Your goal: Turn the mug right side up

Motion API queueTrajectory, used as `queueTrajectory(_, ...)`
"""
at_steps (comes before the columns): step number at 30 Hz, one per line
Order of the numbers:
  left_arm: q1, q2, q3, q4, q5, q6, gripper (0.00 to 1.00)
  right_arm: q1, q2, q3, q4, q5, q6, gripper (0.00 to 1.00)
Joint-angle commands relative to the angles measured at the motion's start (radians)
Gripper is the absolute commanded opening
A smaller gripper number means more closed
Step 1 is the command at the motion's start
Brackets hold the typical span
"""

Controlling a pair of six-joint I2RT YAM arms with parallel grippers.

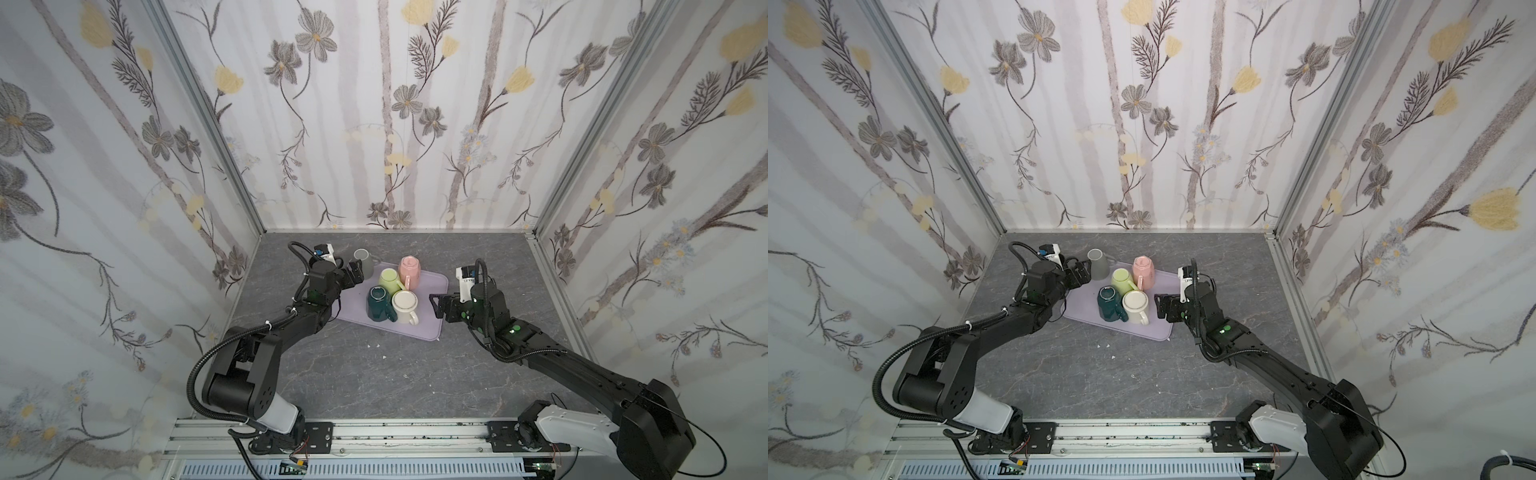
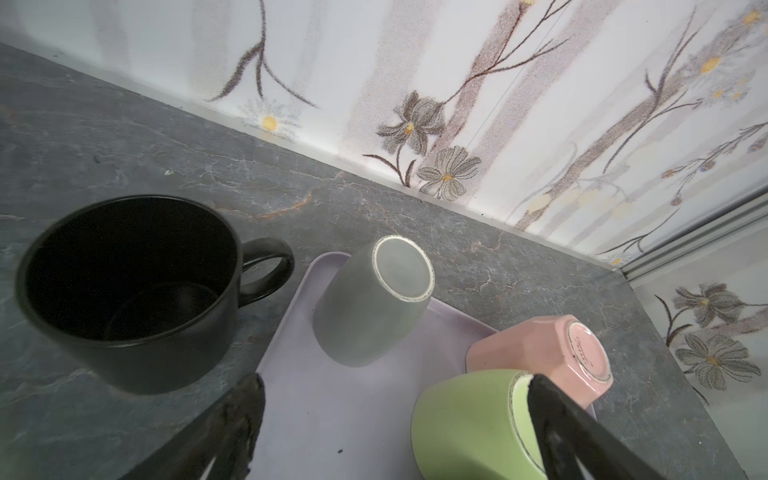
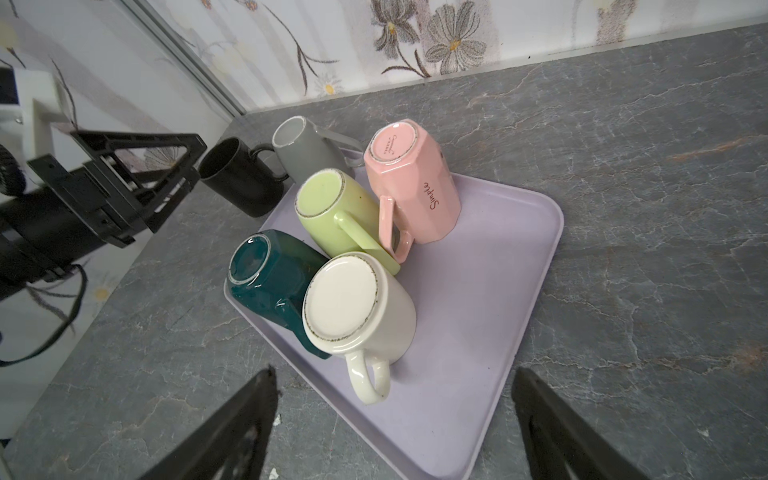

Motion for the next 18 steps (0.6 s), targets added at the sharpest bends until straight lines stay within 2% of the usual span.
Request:
queueTrajectory(1, -0.025, -0.051, 0.056, -0.310, -0.169, -0.030, 1.00, 0.028, 0.026, 0.022, -0.044, 0.050, -0.034, 0.88)
queueTrajectory(4, -0.044, -0.092, 0.094, -0.463, -0.227, -0.041, 1.00, 0.062, 0.060, 0.071, -0.072, 0.067, -0.039, 0.88)
queueTrajectory(8, -0.045, -0.157, 0.077, -0.524, -0.213, -0.050, 1.00, 0.103, 0.096, 0.091, -0.087, 0.075, -0.039, 0.85)
queueTrajectory(11, -0.045, -0.214, 0.037, -0.514, -0.186, -0.042, 1.00, 0.126, 0.128, 0.107, -0.097, 0.067, -0.029, 0.78)
queueTrajectory(13, -0.045, -0.245, 0.012, -0.502, -0.172, -0.045, 1.00, 0.138, 0.156, 0.125, -0.111, 0.055, -0.024, 0.70)
queueTrajectory(18, -0.048, -0.340, -0.052, -0.479, -0.080, -0.041, 1.00, 0.164, 0.243, 0.182, -0.165, 0.038, -0.024, 0.55)
